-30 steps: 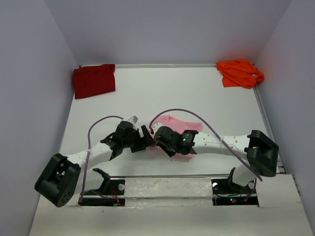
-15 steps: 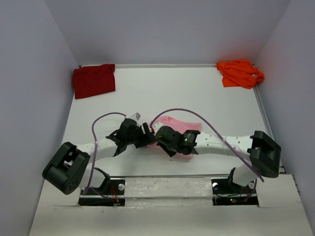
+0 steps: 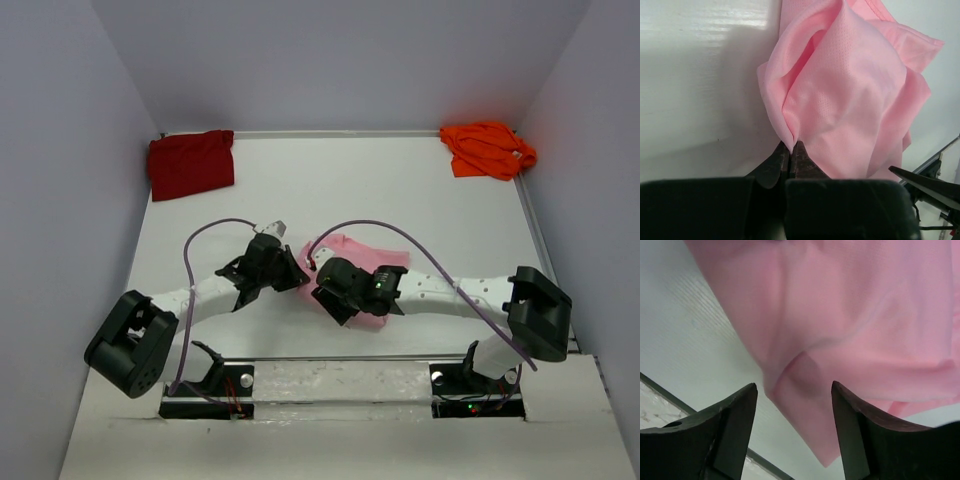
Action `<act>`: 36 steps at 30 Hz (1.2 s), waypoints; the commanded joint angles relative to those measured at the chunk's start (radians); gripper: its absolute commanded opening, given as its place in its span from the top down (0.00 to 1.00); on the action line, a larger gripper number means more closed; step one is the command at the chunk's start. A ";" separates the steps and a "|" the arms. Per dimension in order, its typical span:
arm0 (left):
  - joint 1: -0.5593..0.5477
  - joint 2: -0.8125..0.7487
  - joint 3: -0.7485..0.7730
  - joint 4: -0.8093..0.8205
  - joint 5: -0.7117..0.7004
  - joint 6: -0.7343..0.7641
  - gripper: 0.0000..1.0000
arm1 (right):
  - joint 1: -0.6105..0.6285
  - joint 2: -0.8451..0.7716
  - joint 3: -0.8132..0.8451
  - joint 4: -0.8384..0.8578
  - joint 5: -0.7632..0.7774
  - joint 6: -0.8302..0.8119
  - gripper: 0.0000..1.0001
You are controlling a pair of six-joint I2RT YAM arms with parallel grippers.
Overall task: Fold and stack the t-shirts
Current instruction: Neatly place the folded tshirt to the corner
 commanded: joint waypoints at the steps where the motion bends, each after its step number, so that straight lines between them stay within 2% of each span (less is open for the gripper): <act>1: -0.002 -0.041 0.067 -0.041 -0.052 0.043 1.00 | 0.011 -0.061 0.022 0.027 0.103 0.034 0.26; 5: -0.001 -0.037 0.108 -0.077 -0.057 0.072 1.00 | 0.011 -0.092 0.054 0.024 0.178 0.054 0.14; 12: 0.035 0.032 0.254 -0.177 -0.066 0.152 1.00 | 0.011 -0.117 0.056 0.023 0.215 0.076 0.13; 16: 0.100 0.077 0.341 -0.211 -0.077 0.198 1.00 | 0.011 -0.140 0.031 0.023 0.203 0.096 0.13; 24: 0.173 0.287 0.672 -0.360 -0.086 0.302 1.00 | 0.011 -0.180 -0.018 0.038 0.151 0.143 0.13; 32: 0.242 0.511 0.978 -0.390 -0.089 0.347 1.00 | 0.011 -0.219 -0.093 0.080 0.094 0.180 0.13; 36: 0.286 0.658 1.137 -0.462 -0.105 0.382 1.00 | 0.011 -0.239 -0.113 0.086 0.077 0.179 0.13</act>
